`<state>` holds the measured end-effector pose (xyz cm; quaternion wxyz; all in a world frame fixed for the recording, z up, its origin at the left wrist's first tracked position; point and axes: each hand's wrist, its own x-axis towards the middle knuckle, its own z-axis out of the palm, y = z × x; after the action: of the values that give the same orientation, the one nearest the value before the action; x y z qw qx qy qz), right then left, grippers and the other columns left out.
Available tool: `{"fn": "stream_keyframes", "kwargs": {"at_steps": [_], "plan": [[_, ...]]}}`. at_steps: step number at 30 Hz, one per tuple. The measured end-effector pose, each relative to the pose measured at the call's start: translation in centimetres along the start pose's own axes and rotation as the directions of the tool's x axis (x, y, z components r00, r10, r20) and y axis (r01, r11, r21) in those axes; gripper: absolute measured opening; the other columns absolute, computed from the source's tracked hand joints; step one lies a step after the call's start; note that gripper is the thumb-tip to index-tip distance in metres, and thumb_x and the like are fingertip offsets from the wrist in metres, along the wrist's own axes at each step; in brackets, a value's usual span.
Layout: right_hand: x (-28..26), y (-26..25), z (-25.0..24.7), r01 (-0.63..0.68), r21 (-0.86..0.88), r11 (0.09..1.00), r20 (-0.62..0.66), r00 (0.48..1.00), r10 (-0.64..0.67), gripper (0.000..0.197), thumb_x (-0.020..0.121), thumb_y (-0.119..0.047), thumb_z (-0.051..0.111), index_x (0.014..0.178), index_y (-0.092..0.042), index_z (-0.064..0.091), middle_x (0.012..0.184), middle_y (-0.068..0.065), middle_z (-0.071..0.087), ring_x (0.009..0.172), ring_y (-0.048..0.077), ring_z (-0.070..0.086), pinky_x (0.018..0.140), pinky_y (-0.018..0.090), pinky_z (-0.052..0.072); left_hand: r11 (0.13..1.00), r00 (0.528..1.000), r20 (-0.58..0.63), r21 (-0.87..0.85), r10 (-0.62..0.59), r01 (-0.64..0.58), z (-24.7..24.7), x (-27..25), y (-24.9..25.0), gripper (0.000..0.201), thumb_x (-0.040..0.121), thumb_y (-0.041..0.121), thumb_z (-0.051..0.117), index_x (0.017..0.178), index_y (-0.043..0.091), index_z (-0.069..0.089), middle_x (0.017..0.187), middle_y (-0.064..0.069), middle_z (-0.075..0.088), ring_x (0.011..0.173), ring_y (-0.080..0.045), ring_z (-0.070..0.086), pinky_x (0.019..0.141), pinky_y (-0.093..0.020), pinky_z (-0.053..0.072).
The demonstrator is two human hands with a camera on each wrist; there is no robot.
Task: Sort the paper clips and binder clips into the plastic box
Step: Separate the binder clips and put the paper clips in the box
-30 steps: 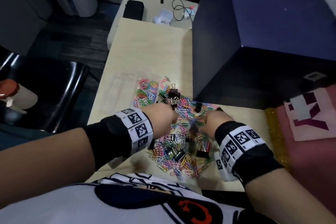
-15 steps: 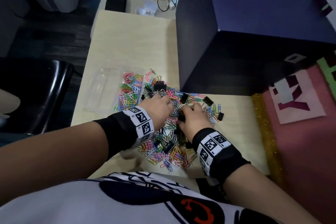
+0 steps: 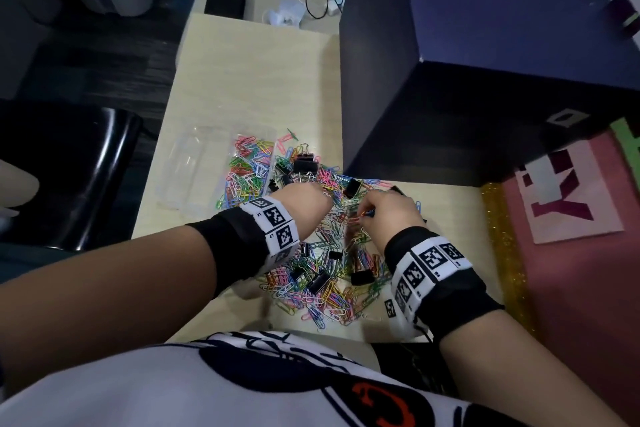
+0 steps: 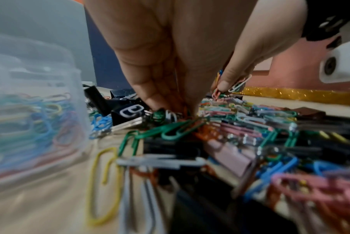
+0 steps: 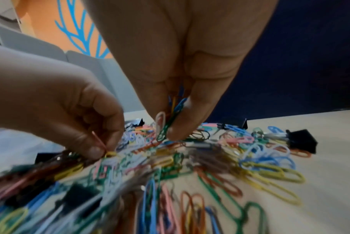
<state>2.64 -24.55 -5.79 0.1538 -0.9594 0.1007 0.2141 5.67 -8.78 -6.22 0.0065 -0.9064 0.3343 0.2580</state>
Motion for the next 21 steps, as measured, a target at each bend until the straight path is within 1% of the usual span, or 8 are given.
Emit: {"fn": "stream_keyframes", "kwargs": {"at_steps": [4,8,11,14,16,18,20,21], "plan": [[0.1,-1.2,-1.3,0.018,0.049,0.999,-0.033,0.999,-0.017,0.01,0.089,-0.021,0.06,0.096,-0.026,0.066,0.107,0.001,0.063,0.096,0.02,0.059,0.08,0.024,0.045,0.98,0.987,-0.151,-0.196,-0.056,0.026,-0.5,-0.5,-1.1,0.018,0.092,0.014,0.052,0.106,0.013,0.063,0.106,-0.007,0.061,0.1,-0.025,0.058,0.083,-0.032,0.046],[0.6,-3.8,-1.9,0.081,0.183,0.98,-0.065,0.995,-0.07,0.005,0.088,-0.022,0.065,0.09,-0.026,0.067,0.102,-0.003,0.064,0.088,0.014,0.056,0.077,0.02,0.041,0.935,0.933,-0.295,-0.343,-0.204,0.096,-1.6,-2.7,-3.8,0.016,0.089,0.023,0.061,0.102,0.019,0.068,0.102,0.001,0.067,0.098,-0.019,0.06,0.082,-0.027,0.043],[1.3,-6.8,-1.6,0.166,0.255,0.952,-0.108,0.984,-0.143,0.004,0.086,-0.021,0.068,0.087,-0.025,0.068,0.096,-0.004,0.068,0.085,0.014,0.059,0.075,0.018,0.042,0.864,0.876,-0.314,-0.462,-0.367,0.197,-1.9,-4.6,-6.7,0.013,0.086,0.022,0.066,0.098,0.019,0.071,0.096,0.0,0.071,0.095,-0.018,0.062,0.079,-0.023,0.041],[2.2,-10.2,-0.7,0.24,0.306,0.921,-0.149,0.968,-0.202,0.007,0.084,-0.021,0.069,0.09,-0.024,0.07,0.092,-0.005,0.069,0.091,0.017,0.063,0.08,0.021,0.045,0.804,0.825,-0.304,-0.531,-0.476,0.268,-1.6,-6.0,-8.8,0.013,0.083,0.022,0.068,0.095,0.018,0.071,0.092,0.0,0.072,0.093,-0.018,0.064,0.074,-0.02,0.037],[2.7,-12.1,-0.1,0.271,0.358,0.894,-0.165,0.96,-0.225,0.012,0.083,-0.024,0.07,0.095,-0.023,0.069,0.095,-0.006,0.069,0.092,0.016,0.064,0.087,0.027,0.049,0.779,0.811,-0.284,-0.553,-0.511,0.296,-1.1,-6.6,-9.6,0.014,0.084,0.024,0.068,0.096,0.019,0.071,0.093,0.001,0.072,0.093,-0.016,0.064,0.073,-0.018,0.036],[2.9,-13.2,0.3,0.268,0.42,0.867,-0.121,0.964,-0.239,0.027,0.084,-0.027,0.069,0.11,-0.021,0.065,0.108,-0.003,0.068,0.1,0.017,0.064,0.094,0.034,0.049,0.753,0.806,-0.259,-0.579,-0.532,0.311,-0.7,-7.0,-10.0,0.019,0.087,0.025,0.065,0.104,0.02,0.07,0.098,0.0,0.072,0.098,-0.017,0.063,0.079,-0.019,0.039],[3.1,-13.2,0.2,0.244,0.343,0.907,-0.054,0.969,-0.24,0.041,0.087,-0.031,0.066,0.125,-0.02,0.057,0.123,0.002,0.063,0.112,0.02,0.059,0.099,0.034,0.045,0.758,0.808,-0.258,-0.571,-0.531,0.316,-0.4,-7.2,-10.1,0.022,0.089,0.024,0.062,0.11,0.02,0.068,0.103,-0.002,0.071,0.101,-0.019,0.063,0.085,-0.023,0.042],[3.2,-12.8,0.0,0.236,0.272,0.933,-0.038,0.971,-0.234,0.043,0.088,-0.032,0.064,0.128,-0.02,0.054,0.128,0.003,0.06,0.115,0.022,0.057,0.099,0.032,0.044,0.763,0.813,-0.256,-0.566,-0.524,0.313,-0.3,-7.3,-10.0,0.022,0.09,0.024,0.061,0.11,0.019,0.067,0.104,-0.002,0.071,0.1,-0.019,0.062,0.085,-0.024,0.043]]}}
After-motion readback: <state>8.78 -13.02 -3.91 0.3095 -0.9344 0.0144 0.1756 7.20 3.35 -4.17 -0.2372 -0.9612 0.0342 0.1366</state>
